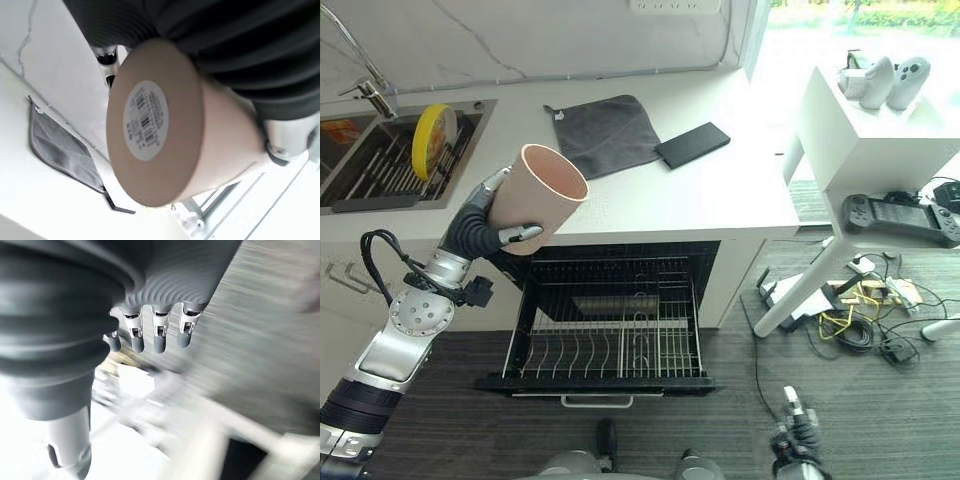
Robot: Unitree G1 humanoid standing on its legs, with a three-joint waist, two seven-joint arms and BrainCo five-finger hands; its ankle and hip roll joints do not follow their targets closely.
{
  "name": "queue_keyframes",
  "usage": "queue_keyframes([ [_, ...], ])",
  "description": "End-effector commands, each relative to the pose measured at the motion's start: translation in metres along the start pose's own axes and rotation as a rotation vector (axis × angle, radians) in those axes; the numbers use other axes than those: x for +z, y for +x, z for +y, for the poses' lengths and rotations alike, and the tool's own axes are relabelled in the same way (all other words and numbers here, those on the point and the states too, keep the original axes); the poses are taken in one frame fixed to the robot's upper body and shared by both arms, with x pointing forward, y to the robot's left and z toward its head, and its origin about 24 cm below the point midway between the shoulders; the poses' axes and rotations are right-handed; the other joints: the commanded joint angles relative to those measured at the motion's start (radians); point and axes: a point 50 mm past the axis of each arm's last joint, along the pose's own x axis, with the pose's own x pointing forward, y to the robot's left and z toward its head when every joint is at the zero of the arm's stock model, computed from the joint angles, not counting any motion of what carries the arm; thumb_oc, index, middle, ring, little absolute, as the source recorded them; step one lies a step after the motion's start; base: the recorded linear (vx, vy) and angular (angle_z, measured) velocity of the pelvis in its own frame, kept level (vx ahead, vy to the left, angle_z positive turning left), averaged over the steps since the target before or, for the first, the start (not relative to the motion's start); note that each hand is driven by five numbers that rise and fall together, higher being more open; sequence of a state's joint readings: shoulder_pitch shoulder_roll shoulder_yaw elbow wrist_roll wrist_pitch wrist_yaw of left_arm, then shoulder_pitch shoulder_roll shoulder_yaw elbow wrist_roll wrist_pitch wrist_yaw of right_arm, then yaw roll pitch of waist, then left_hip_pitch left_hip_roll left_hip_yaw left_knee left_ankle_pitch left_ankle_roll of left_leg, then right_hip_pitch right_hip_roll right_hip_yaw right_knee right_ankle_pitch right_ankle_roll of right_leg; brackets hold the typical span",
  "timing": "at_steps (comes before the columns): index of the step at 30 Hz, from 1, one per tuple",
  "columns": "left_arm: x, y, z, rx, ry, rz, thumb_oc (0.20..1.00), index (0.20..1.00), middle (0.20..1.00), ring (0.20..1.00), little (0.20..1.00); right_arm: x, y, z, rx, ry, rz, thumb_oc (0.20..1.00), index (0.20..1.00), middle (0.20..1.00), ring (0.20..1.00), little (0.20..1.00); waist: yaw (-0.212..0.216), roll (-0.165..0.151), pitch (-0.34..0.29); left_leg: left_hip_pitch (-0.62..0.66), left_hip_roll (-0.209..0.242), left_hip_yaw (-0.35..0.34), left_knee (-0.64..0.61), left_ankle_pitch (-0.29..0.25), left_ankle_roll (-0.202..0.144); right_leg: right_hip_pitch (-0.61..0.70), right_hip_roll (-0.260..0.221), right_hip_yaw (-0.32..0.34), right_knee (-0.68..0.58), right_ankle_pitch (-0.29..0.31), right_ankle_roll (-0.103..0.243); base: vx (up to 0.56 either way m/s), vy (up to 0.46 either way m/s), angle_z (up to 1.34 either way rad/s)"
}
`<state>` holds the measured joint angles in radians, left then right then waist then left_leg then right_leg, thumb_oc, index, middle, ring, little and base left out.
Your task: Place the dishes in the dishwasher.
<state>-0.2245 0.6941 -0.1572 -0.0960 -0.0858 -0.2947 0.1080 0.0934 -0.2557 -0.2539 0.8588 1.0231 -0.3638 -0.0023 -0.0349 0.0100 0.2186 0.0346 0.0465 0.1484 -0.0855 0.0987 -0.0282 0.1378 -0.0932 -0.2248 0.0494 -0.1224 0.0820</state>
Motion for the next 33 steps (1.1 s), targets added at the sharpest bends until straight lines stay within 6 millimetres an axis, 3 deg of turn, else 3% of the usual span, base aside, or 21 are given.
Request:
queue_keyframes([
  [1, -0.002, 0.004, 0.009, 0.166, -0.228, -0.01, 0.2, 0.2, 0.2, 0.2, 0.2, 0.055, 0.003, 0.033, 0.158, -0.086, -0.305, 1.0, 1.0, 1.0, 1.0, 1.0, -0.025, 0.009, -0.009, 0.061, 0.077, 0.081, 0.052, -0.113, -0.026, -0.06, -0.077, 0.005, -0.006, 0.092, 0.076, -0.05, -0.041, -0.07],
  [4, -0.015, -0.008, -0.006, 0.255, -0.441, 0.04, 0.2, 0.2, 0.2, 0.2, 0.2, 0.081, -0.011, 0.081, 0.46, -0.106, -0.439, 1.0, 1.0, 1.0, 1.0, 1.0, -0.041, -0.006, -0.008, 0.064, 0.074, 0.082, 0.073, -0.129, -0.019, -0.063, -0.081, 0.009, -0.001, 0.092, 0.074, -0.06, -0.035, -0.18],
  [5, -0.016, -0.009, -0.007, 0.257, -0.452, 0.043, 0.2, 0.2, 0.2, 0.2, 0.2, 0.083, -0.013, 0.083, 0.477, -0.115, -0.456, 1.0, 1.0, 1.0, 1.0, 1.0, -0.041, -0.007, -0.009, 0.063, 0.074, 0.082, 0.075, -0.129, -0.019, -0.064, -0.08, 0.01, 0.0, 0.093, 0.073, -0.05, -0.032, -0.23],
  [7, -0.025, -0.015, -0.017, 0.293, -0.558, 0.066, 0.2, 0.2, 0.2, 0.2, 0.2, 0.103, -0.033, 0.123, 0.683, -0.266, -0.594, 1.0, 1.0, 1.0, 1.0, 1.0, -0.054, -0.02, -0.008, 0.069, 0.075, 0.093, 0.091, -0.14, -0.019, -0.064, -0.086, 0.011, 0.003, 0.092, 0.075, -0.05, -0.025, -0.13],
  [11, -0.03, -0.015, -0.033, 0.289, -0.675, 0.061, 0.2, 0.2, 0.2, 0.2, 0.2, 0.114, -0.055, 0.158, 0.917, -0.266, -0.655, 1.0, 1.0, 1.0, 1.0, 1.0, -0.071, -0.028, -0.02, 0.067, 0.078, 0.107, 0.102, -0.141, -0.019, -0.079, -0.085, 0.022, 0.007, 0.099, 0.074, -0.03, -0.004, -0.22],
  [12, -0.029, -0.011, -0.045, 0.25, -0.82, 0.043, 0.2, 0.2, 0.2, 0.2, 0.2, 0.116, -0.068, 0.174, 1.046, -0.272, -0.677, 1.0, 1.0, 1.0, 1.0, 1.0, -0.078, -0.028, -0.026, 0.071, 0.078, 0.111, 0.104, -0.143, -0.021, -0.08, -0.084, 0.029, 0.006, 0.099, 0.072, -0.02, 0.019, -0.31],
  [14, -0.028, -0.008, -0.056, 0.227, -0.893, 0.034, 0.2, 0.2, 0.2, 0.2, 0.2, 0.114, -0.079, 0.188, 1.156, -0.27, -0.668, 1.0, 1.0, 1.0, 1.0, 1.0, -0.083, -0.026, -0.03, 0.074, 0.078, 0.114, 0.105, -0.143, -0.021, -0.08, -0.083, 0.034, 0.003, 0.1, 0.07, -0.02, 0.021, -0.2],
  [17, -0.025, -0.005, -0.063, 0.211, -0.883, 0.024, 0.2, 0.2, 0.2, 0.2, 0.2, 0.107, -0.09, 0.201, 1.278, -0.256, -0.615, 1.0, 1.0, 1.0, 1.0, 1.0, -0.087, -0.024, -0.035, 0.079, 0.078, 0.117, 0.104, -0.144, -0.024, -0.079, -0.082, 0.038, 0.003, 0.1, 0.069, 0.0, 0.01, -0.15],
  [18, -0.02, -0.003, -0.066, 0.197, -0.86, -0.001, 0.2, 0.2, 0.2, 0.2, 0.2, 0.099, -0.102, 0.213, 1.393, -0.256, -0.548, 1.0, 1.0, 1.0, 1.0, 1.0, -0.086, -0.022, -0.041, 0.088, 0.079, 0.12, 0.098, -0.143, -0.026, -0.072, -0.08, 0.039, -0.004, 0.1, 0.067, 0.01, 0.001, -0.16],
  [23, -0.009, -0.003, -0.067, 0.166, -0.831, -0.071, 0.2, 0.2, 0.2, 0.2, 0.2, 0.096, -0.12, 0.229, 1.526, -0.254, -0.537, 1.0, 1.0, 1.0, 1.0, 1.0, -0.069, -0.022, -0.051, 0.094, 0.082, 0.115, 0.095, -0.142, -0.03, -0.06, -0.078, 0.03, -0.012, 0.098, 0.063, 0.0, 0.0, -0.01],
  [24, 0.001, -0.003, -0.064, 0.182, -0.734, -0.128, 0.2, 0.2, 0.2, 0.2, 0.2, 0.095, -0.127, 0.237, 1.563, -0.283, -0.521, 1.0, 1.0, 1.0, 1.0, 1.0, -0.055, -0.023, -0.056, 0.096, 0.083, 0.107, 0.094, -0.143, -0.032, -0.052, -0.078, 0.02, -0.015, 0.094, 0.06, 0.03, -0.022, 0.05],
  [33, 0.022, -0.006, -0.055, 0.361, -0.387, -0.245, 0.2, 0.2, 0.2, 0.2, 0.2, 0.102, -0.141, 0.257, 1.563, -0.276, -0.625, 1.0, 1.0, 1.0, 1.0, 1.0, -0.002, -0.029, -0.068, 0.102, 0.084, 0.075, 0.077, -0.139, -0.039, -0.023, -0.072, -0.013, -0.029, 0.084, 0.05, 0.02, -0.028, 0.1],
])
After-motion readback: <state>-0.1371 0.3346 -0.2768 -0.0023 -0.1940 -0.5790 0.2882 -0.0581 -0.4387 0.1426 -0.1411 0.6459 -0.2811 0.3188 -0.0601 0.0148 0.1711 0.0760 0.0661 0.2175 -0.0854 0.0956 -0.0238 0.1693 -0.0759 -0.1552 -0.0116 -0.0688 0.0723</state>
